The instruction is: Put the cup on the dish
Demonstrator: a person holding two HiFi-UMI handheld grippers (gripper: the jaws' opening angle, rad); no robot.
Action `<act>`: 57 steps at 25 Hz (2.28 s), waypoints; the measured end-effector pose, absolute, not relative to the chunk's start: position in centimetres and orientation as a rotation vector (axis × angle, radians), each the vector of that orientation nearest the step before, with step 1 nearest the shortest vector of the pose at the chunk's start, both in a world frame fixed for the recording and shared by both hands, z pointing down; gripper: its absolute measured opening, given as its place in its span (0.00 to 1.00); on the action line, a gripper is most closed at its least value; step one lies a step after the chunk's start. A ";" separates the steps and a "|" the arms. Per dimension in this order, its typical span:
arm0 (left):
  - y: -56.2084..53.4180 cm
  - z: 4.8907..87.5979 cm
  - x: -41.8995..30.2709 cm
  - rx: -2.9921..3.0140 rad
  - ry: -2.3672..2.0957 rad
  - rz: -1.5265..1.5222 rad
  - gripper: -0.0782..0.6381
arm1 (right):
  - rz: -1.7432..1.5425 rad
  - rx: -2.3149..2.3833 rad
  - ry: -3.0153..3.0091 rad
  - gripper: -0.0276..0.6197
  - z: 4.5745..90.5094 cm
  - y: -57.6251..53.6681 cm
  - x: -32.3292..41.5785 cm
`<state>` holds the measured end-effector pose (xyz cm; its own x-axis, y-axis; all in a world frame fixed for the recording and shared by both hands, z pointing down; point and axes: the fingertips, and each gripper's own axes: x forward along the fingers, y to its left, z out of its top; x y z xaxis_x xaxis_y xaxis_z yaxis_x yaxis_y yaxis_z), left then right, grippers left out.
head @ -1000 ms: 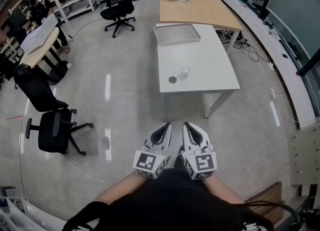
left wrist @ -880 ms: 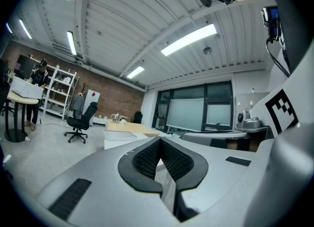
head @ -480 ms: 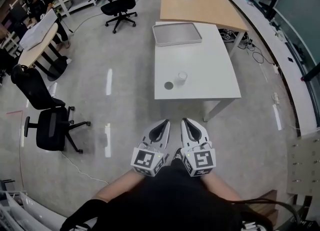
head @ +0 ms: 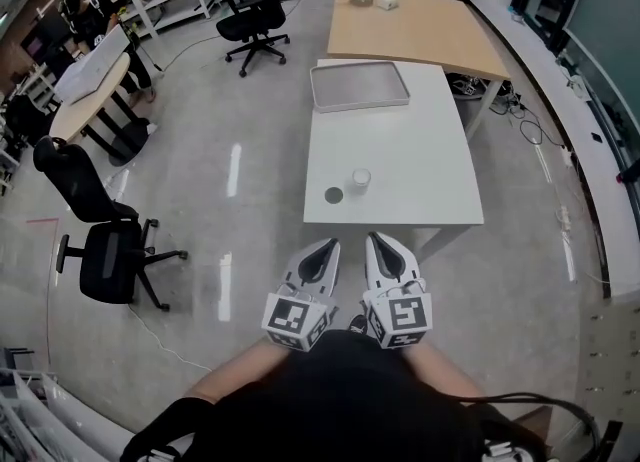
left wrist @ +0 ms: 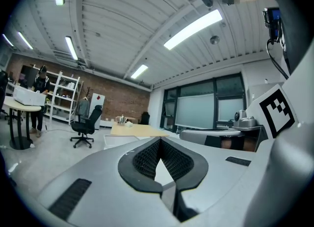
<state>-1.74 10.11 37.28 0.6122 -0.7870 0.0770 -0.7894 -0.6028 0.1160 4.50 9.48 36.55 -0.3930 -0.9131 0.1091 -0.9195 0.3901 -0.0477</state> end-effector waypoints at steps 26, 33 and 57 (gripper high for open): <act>5.1 38.4 1.5 2.647 -1.400 0.063 0.11 | 0.210 1.588 -2.619 0.06 38.2 4.8 7.5; 3.0 39.0 2.4 2.629 -1.400 0.056 0.11 | 0.219 1.613 -2.583 0.06 38.7 3.7 9.0; -13.2 45.7 0.8 2.663 -1.193 0.199 0.11 | 0.281 1.611 -2.413 0.06 46.0 -11.2 6.0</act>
<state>0.80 -13.16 45.65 0.6619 -0.7196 0.2099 -0.7488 -0.6476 0.1409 6.03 -11.20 46.02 -0.3710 -0.8817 0.2914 -0.9251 0.3782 -0.0334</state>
